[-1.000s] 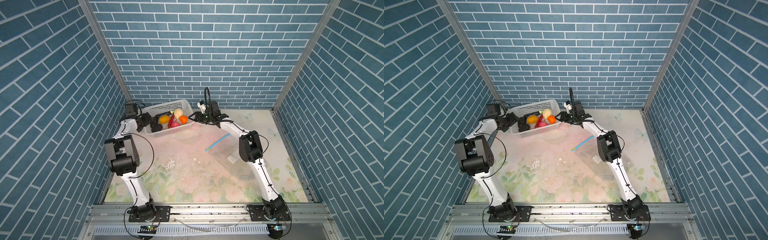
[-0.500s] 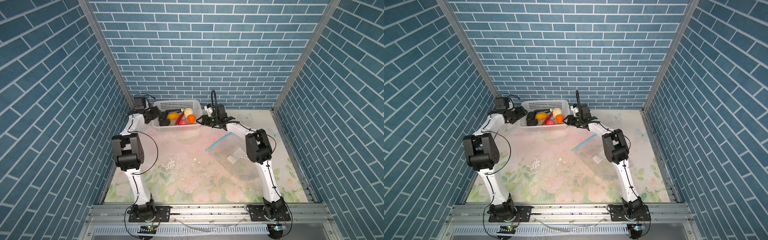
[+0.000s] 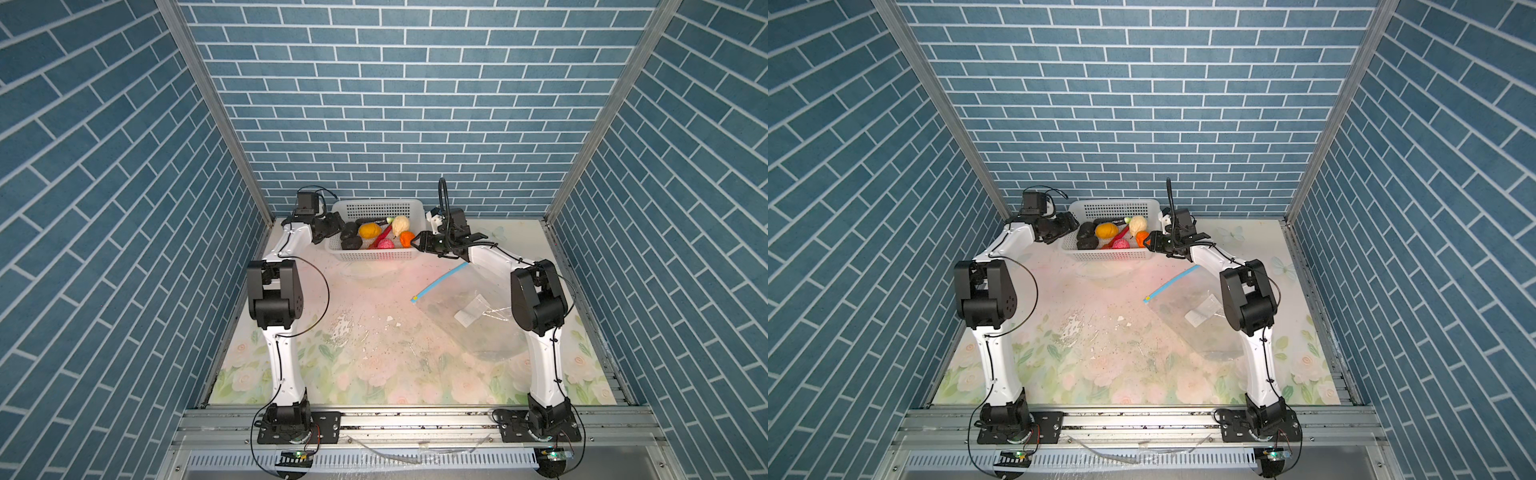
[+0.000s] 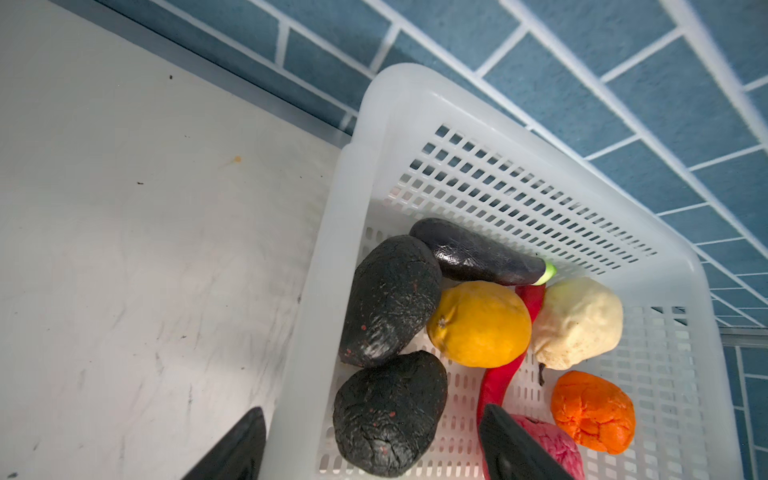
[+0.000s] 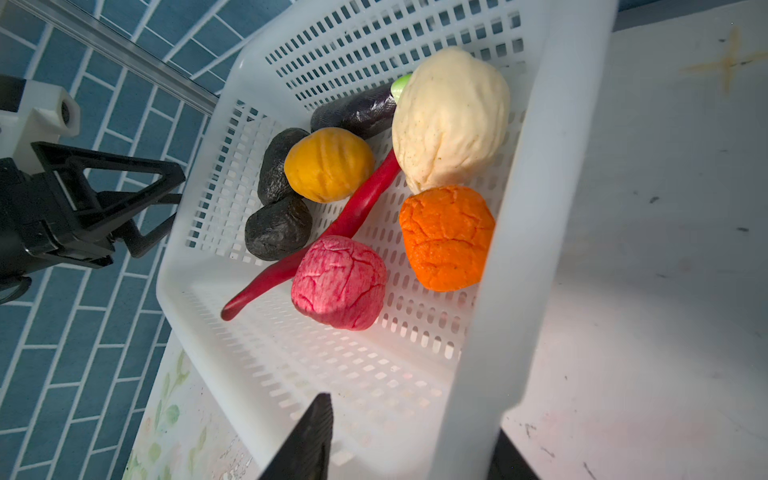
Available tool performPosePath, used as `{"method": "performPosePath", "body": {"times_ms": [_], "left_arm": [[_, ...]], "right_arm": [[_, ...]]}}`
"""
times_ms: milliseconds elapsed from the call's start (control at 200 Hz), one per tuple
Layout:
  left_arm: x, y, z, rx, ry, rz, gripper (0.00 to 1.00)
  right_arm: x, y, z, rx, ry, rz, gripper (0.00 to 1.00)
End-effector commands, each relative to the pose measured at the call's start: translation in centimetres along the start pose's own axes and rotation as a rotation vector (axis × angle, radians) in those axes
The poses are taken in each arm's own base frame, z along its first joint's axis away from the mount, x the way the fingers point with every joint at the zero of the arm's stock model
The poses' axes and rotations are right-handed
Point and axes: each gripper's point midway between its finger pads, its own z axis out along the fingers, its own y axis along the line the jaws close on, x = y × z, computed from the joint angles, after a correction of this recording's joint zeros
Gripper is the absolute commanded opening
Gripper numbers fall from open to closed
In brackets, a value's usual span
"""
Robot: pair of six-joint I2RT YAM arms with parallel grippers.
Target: Place the food in the zip-top bag and seal the zipper
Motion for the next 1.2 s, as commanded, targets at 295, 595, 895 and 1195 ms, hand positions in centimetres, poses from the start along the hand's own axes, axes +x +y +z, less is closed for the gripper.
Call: {"method": "performPosePath", "body": {"times_ms": [295,595,895,1195], "left_arm": [[2.9,-5.3,0.3,0.112,0.09,0.061,0.85],[1.1,-2.3,-2.2,0.06,0.032,0.005,0.87],[1.2,-1.8,-7.5,0.034,-0.056,0.001,0.89],[5.5,-2.4,-9.6,0.047,-0.016,0.015,0.89]], "right_arm": [[0.1,5.0,-1.1,-0.136,-0.003,-0.1,0.56],[-0.4,3.6,-3.1,-0.067,-0.032,-0.075,0.76],[-1.2,0.7,-7.6,0.015,-0.089,-0.033,0.79],[0.4,-1.6,-9.9,0.101,-0.086,-0.006,0.8]]}}
